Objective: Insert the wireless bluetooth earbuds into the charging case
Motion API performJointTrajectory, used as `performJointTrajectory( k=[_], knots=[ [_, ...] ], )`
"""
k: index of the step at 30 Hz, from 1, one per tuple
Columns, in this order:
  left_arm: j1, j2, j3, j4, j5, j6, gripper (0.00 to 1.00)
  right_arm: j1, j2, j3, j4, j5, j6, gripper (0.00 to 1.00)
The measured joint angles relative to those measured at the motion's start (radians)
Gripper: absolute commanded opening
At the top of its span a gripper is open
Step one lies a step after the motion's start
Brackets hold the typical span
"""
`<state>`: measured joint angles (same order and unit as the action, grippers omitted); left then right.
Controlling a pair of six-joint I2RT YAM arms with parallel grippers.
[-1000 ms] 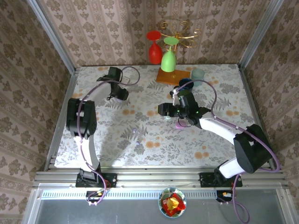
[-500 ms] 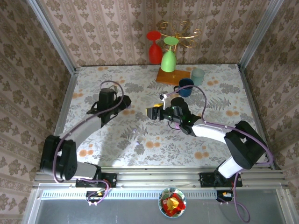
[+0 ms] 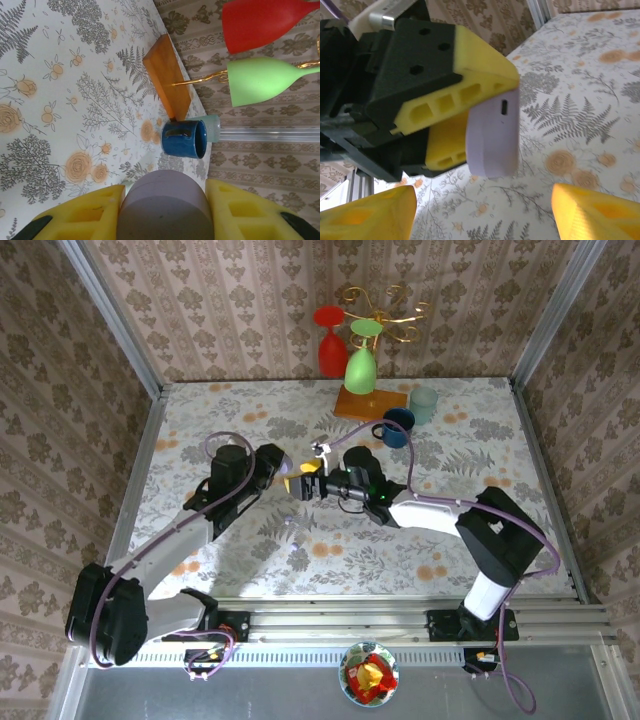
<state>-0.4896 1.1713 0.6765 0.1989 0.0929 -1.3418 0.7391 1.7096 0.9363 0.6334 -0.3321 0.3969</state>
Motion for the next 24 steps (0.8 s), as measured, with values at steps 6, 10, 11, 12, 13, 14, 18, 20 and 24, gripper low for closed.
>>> performJointTrajectory(
  k=[6, 10, 11, 12, 13, 14, 18, 20, 24],
  knots=[
    [-0.010, -0.022, -0.012, 0.012, 0.000, -0.021, 0.21, 0.005, 0.058, 0.055, 0.014, -0.014, 0.007, 0.57],
    [-0.016, -0.042, -0.033, 0.018, 0.000, -0.028, 0.21, 0.004, 0.090, 0.091, 0.014, -0.017, 0.011, 0.46],
    [-0.016, -0.046, -0.036, 0.018, 0.000, -0.028, 0.21, 0.004, 0.094, 0.095, 0.014, -0.017, 0.011, 0.42],
    [-0.018, -0.051, -0.039, 0.018, -0.002, -0.028, 0.21, 0.004, 0.096, 0.097, 0.014, -0.018, 0.010, 0.39],
    [-0.019, -0.058, -0.043, 0.018, -0.010, -0.028, 0.22, 0.004, 0.097, 0.100, 0.014, -0.025, 0.011, 0.32],
    [-0.020, -0.064, -0.045, 0.017, -0.018, -0.028, 0.24, 0.005, 0.097, 0.103, 0.013, -0.026, 0.008, 0.23],
    [-0.019, -0.075, -0.048, 0.011, -0.033, -0.019, 0.62, 0.007, 0.097, 0.109, 0.008, -0.027, -0.013, 0.14],
    [-0.020, -0.075, -0.053, 0.026, -0.026, 0.023, 0.87, 0.005, 0.097, 0.110, 0.000, -0.027, -0.004, 0.12],
    [-0.019, -0.089, -0.081, 0.133, -0.023, 0.188, 1.00, -0.009, 0.079, 0.100, -0.047, -0.028, 0.009, 0.10]
  ],
)
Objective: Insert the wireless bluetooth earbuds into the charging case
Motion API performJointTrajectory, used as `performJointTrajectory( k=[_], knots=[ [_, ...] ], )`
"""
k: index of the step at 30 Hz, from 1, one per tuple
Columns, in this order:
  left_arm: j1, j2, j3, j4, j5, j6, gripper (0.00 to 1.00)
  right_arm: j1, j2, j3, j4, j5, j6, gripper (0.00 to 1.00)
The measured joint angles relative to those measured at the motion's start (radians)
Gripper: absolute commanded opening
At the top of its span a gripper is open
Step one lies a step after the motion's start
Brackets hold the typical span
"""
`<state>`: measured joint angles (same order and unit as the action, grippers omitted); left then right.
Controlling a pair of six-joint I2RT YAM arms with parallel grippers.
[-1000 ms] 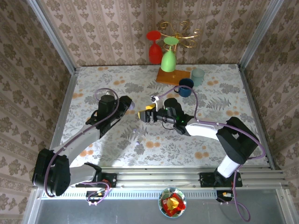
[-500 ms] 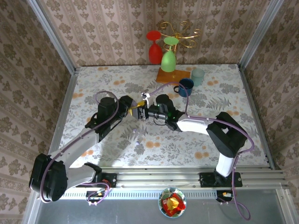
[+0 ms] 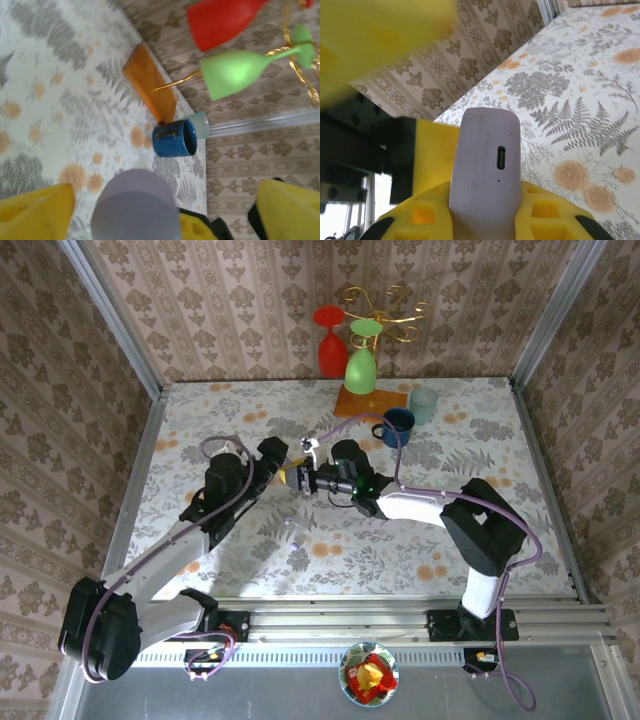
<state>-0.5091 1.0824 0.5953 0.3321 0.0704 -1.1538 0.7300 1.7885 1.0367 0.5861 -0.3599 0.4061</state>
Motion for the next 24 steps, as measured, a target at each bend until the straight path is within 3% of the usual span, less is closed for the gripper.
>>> performJointTrajectory(
  k=[6, 11, 14, 20, 24],
  knots=[
    [0.041, -0.030, -0.067, 0.197, 0.033, 0.386, 1.00, -0.078, -0.126, -0.060, -0.131, -0.048, 0.067, 0.07],
    [0.059, -0.005, -0.072, 0.330, 0.142, 0.762, 1.00, -0.212, -0.216, -0.086, -0.214, -0.220, 0.205, 0.04],
    [0.088, 0.066, -0.107, 0.477, 0.246, 0.919, 1.00, -0.264, -0.272, -0.127, -0.240, -0.324, 0.261, 0.03],
    [0.169, 0.281, -0.150, 0.726, 0.569, 0.999, 0.95, -0.276, -0.372, -0.135, -0.362, -0.544, 0.275, 0.03],
    [0.156, 0.342, -0.148, 0.824, 0.789, 1.002, 0.92, -0.277, -0.439, -0.122, -0.460, -0.656, 0.244, 0.02]
  ],
)
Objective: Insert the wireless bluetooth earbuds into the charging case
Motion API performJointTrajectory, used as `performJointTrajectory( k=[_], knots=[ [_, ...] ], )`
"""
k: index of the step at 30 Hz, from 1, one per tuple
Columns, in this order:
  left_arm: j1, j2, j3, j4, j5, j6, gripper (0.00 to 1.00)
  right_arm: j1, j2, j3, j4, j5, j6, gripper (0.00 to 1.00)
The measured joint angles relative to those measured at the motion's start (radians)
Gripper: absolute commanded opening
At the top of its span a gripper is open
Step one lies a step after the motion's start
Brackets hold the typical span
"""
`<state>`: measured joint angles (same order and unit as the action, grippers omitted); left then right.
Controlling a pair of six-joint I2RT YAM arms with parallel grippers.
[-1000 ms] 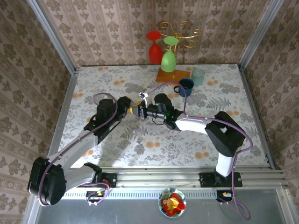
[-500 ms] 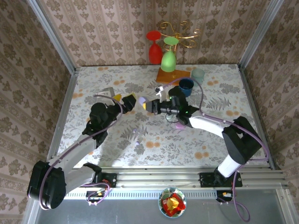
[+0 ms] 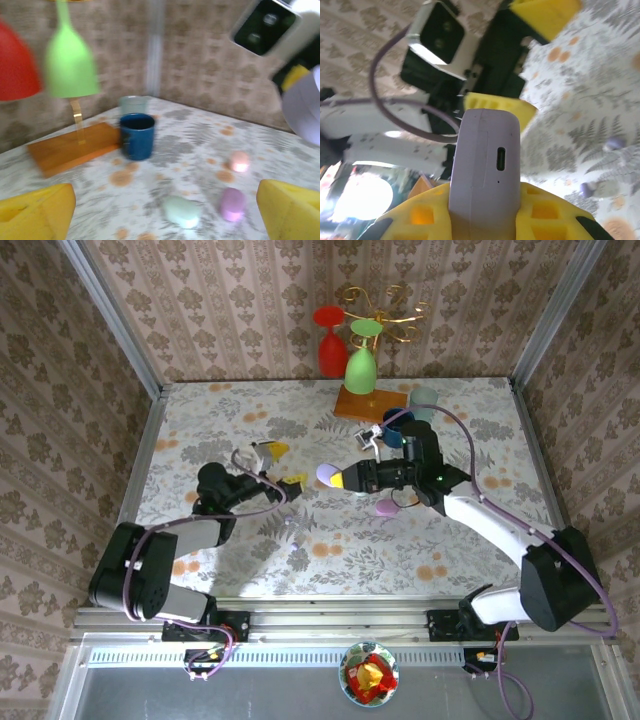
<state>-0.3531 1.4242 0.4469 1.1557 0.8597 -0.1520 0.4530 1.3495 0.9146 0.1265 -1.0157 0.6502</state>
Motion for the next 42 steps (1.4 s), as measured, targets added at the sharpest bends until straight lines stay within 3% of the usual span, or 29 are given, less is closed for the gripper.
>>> performJointTrajectory(
  k=[8, 20, 23, 25, 27, 30, 32, 35, 38, 42],
  knots=[
    [-0.094, 0.032, 0.058, 0.077, 0.261, 0.051, 0.84, 0.000, 0.011, 0.021, -0.019, -0.163, 0.035, 0.00],
    [-0.137, 0.047, 0.114, 0.092, 0.373, 0.086, 0.68, 0.001, 0.105, 0.048, -0.003, -0.251, 0.072, 0.00],
    [-0.140, 0.047, 0.116, 0.095, 0.393, 0.085, 0.57, 0.002, 0.107, 0.048, -0.003, -0.254, 0.072, 0.00],
    [-0.142, 0.047, 0.117, 0.096, 0.402, 0.084, 0.43, 0.003, 0.107, 0.051, -0.003, -0.257, 0.072, 0.01],
    [-0.140, 0.047, 0.120, 0.102, 0.406, 0.085, 0.32, 0.005, 0.107, 0.052, -0.010, -0.273, 0.073, 0.04],
    [-0.139, 0.047, 0.124, 0.105, 0.413, 0.080, 0.25, 0.006, 0.107, 0.062, -0.024, -0.284, 0.076, 0.07],
    [-0.137, 0.047, 0.129, 0.107, 0.416, 0.073, 0.20, 0.006, 0.108, 0.069, -0.030, -0.285, 0.080, 0.22],
    [-0.137, 0.047, 0.130, 0.106, 0.405, 0.066, 0.21, 0.005, 0.108, 0.074, -0.036, -0.271, 0.095, 0.43],
    [-0.139, 0.044, 0.129, 0.103, 0.358, 0.055, 0.16, 0.006, 0.107, 0.078, -0.032, -0.211, 0.106, 0.45],
    [-0.138, 0.029, 0.111, 0.101, 0.283, 0.021, 0.17, 0.006, 0.099, 0.078, 0.005, -0.137, 0.141, 0.42]
  ],
)
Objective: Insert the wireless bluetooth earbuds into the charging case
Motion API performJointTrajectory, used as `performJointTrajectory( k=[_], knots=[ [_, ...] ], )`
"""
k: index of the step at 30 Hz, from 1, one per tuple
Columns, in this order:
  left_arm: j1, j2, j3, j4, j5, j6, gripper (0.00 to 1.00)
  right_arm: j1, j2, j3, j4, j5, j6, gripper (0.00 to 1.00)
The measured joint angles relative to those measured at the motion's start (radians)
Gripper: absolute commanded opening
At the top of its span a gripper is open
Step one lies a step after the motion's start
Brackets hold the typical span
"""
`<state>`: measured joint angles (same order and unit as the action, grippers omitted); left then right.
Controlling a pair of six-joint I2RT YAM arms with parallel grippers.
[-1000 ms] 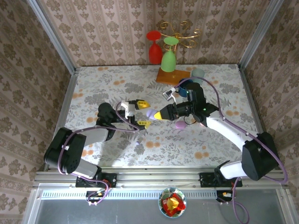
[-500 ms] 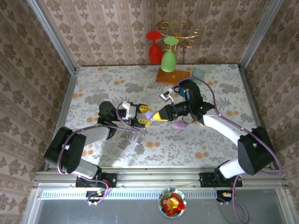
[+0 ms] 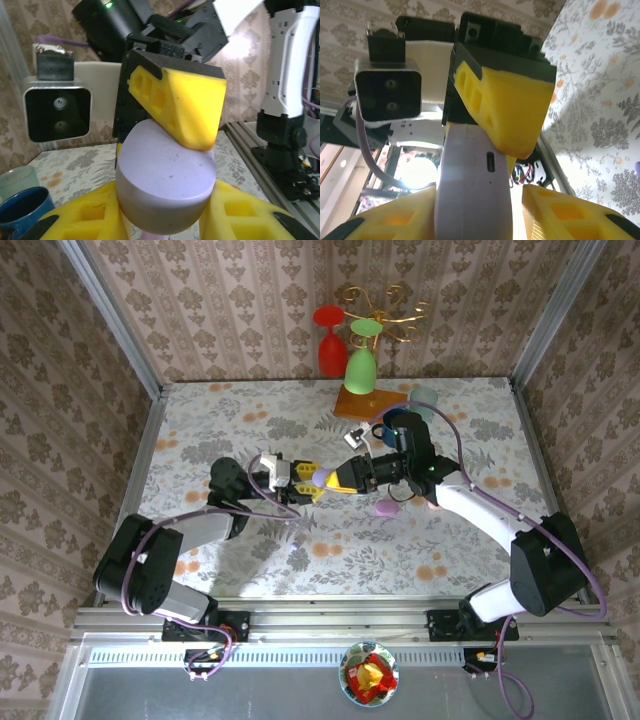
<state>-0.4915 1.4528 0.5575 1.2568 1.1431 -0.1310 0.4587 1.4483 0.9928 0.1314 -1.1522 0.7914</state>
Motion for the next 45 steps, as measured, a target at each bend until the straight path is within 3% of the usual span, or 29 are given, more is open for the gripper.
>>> performJointTrajectory(
  k=[10, 17, 19, 21, 23, 37, 45],
  knots=[
    [0.007, -0.008, -0.023, 0.000, -0.099, -0.049, 0.16, -0.014, -0.011, -0.030, 0.107, 0.098, 0.100, 0.44],
    [0.019, -0.008, -0.024, 0.001, -0.122, -0.050, 0.18, -0.027, -0.020, -0.036, 0.149, 0.118, 0.146, 0.15],
    [0.021, -0.008, -0.024, 0.001, -0.124, -0.050, 0.26, -0.027, -0.020, -0.040, 0.161, 0.121, 0.162, 0.13],
    [0.021, -0.008, -0.024, 0.002, -0.126, -0.049, 0.45, -0.027, -0.020, -0.044, 0.178, 0.122, 0.179, 0.12],
    [0.020, -0.008, -0.024, 0.004, -0.133, -0.044, 0.55, -0.026, -0.020, -0.047, 0.187, 0.121, 0.192, 0.11],
    [0.020, -0.008, -0.024, 0.006, -0.138, -0.029, 0.56, -0.031, 0.014, -0.068, 0.377, 0.088, 0.336, 0.10],
    [0.020, -0.008, -0.021, 0.005, -0.138, -0.022, 0.51, -0.031, 0.040, -0.078, 0.430, 0.069, 0.384, 0.09]
  ],
)
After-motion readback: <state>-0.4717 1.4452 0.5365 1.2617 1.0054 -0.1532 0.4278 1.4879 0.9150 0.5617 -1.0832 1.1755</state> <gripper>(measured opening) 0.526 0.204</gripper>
